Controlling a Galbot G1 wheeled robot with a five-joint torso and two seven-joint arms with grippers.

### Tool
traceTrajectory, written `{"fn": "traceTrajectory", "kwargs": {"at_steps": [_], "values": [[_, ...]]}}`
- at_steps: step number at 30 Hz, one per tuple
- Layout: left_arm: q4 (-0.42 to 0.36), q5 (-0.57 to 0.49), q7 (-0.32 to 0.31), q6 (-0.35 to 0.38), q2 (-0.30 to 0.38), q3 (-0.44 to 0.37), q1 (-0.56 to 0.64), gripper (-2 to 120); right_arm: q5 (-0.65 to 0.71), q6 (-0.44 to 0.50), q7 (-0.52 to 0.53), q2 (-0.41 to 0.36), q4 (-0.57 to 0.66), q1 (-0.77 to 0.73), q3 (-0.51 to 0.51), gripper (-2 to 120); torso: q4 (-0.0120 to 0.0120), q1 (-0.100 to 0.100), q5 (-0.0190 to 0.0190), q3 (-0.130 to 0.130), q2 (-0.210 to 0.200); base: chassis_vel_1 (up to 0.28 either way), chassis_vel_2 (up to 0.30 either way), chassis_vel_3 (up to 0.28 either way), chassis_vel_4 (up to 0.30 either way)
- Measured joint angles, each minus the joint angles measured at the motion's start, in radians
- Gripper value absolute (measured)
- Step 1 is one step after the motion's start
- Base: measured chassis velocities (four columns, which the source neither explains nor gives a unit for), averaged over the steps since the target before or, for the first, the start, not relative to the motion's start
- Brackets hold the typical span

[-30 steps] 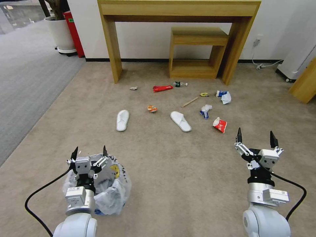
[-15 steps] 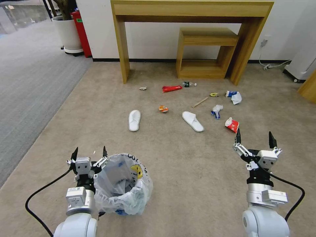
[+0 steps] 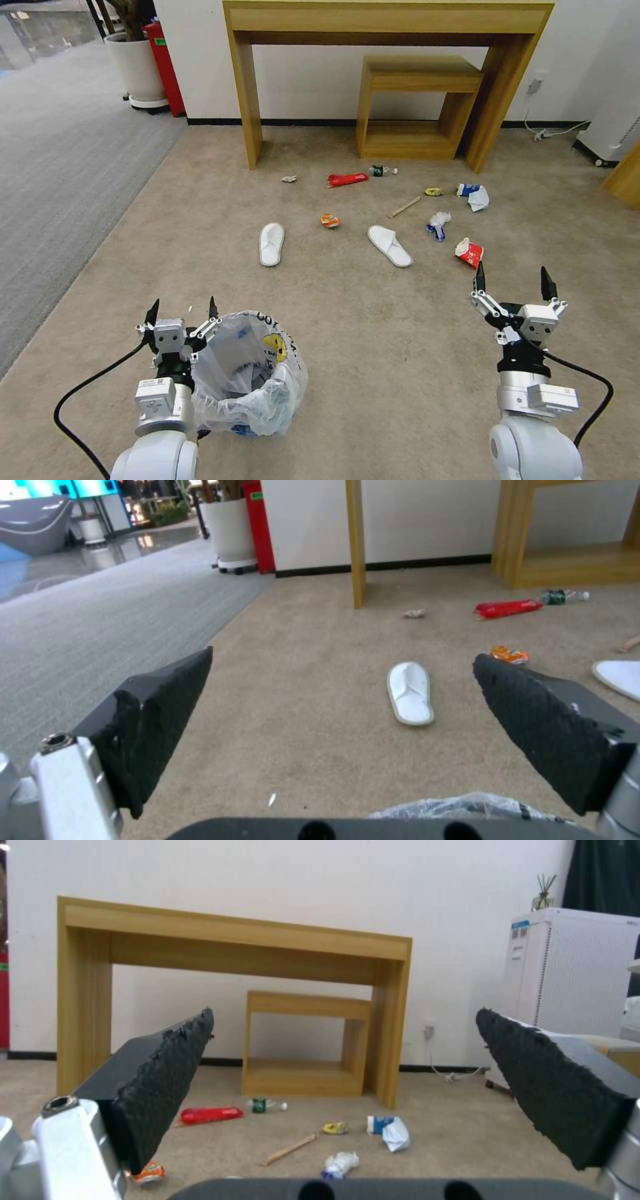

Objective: Pick up the trash bin and place the garbage on the floor into it.

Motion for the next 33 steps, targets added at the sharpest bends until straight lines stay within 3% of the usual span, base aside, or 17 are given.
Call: {"fn": "traceTrajectory", "kwargs": {"at_steps": [15,26,33], "values": [[0.014,-0.003,-0.001,0.005,0.0,-0.002,-0.009,100,0.002,-0.003,-0.001,-0.004,-0.008,0.006,0.001,100,0.0,0.0,0.0,0.0,0.0,0.0,0.0,0.0,0.0],[0.008,-0.025,-0.013,0.011,0.0,-0.023,0.014,100,0.047,-0.031,0.017,-0.054,-0.007,0.019,0.0,100,0.0,0.0,0.0,0.0,0.0,0.0,0.0,0.0,0.0],[-0.013,-0.072,-0.05,0.069,0.0,-0.005,0.052,100,0.061,-0.046,0.02,-0.073,-0.008,0.017,-0.002,100,0.0,0.0,-0.0001,0.0,0.0,0.0,0.0,0.0,0.0]]}}
